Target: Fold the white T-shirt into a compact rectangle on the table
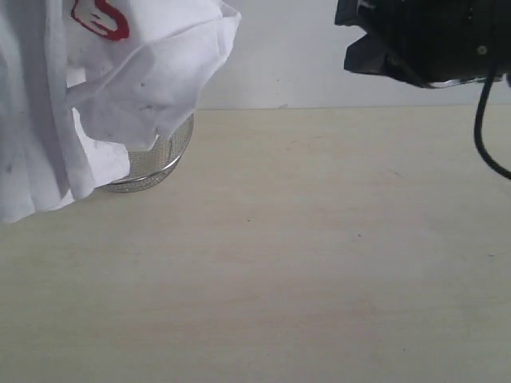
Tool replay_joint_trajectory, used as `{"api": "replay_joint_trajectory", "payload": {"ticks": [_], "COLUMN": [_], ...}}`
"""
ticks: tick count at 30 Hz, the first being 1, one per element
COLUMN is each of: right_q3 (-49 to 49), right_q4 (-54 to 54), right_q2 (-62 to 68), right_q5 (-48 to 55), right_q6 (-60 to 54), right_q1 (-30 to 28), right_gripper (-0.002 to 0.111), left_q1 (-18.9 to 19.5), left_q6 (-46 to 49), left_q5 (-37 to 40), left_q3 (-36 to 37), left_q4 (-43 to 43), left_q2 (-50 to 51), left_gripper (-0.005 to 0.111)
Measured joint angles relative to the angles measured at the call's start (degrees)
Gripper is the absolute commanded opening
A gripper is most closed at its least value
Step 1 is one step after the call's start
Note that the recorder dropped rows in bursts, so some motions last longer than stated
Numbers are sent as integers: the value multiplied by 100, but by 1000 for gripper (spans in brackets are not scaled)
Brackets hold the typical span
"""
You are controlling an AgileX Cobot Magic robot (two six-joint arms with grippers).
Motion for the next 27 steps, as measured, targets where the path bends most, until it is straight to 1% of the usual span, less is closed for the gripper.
{"api": "replay_joint_trajectory", "payload": {"ticks": [4, 9, 12, 15, 18, 20, 23, 24, 26, 27], "right_q3": [0, -14, -14, 42, 92, 100, 100, 104, 114, 114], "right_q4": [1791, 3471, 3736, 3789, 3803, 3803, 3803, 3803, 3803, 3803], "right_q2": [217, 246, 182, 27, -155, -239, -253, -253, -253, -253], "right_q5": [523, 1135, 1288, 1239, 1370, 1683, 2105, 2186, 2388, 2496], "right_q6": [-1658, -3504, -3925, -4073, -4172, -4187, -4227, -4235, -4349, -4413], "right_q1": [0, 0, 0, -62, -331, -573, -742, -742, -742, -742], "right_gripper": [0, 0, 0, 0, 0, 0, 10, 16, 33, 44], "left_q1": [0, 0, 0, 0, 0, 0, 0, 0, 0, 0], "left_q6": [130, 143, 143, 143, 124, 124, 121, 111, 111, 122], "left_q5": [38, 60, 60, 82, 82, 95, 95, 95, 95, 95], "left_q3": [0, 0, 0, 0, 0, 0, 0, 0, 0, 0], "left_q4": [-349, -400, -413, -453, -510, -588, -694, -730, -818, -829], "left_q2": [-60, -249, -441, -629, -713, -722, -722, -722, -722, -722], "left_gripper": [4, 4, 4, 4, 4, 4, 4, 4, 4, 4]}}
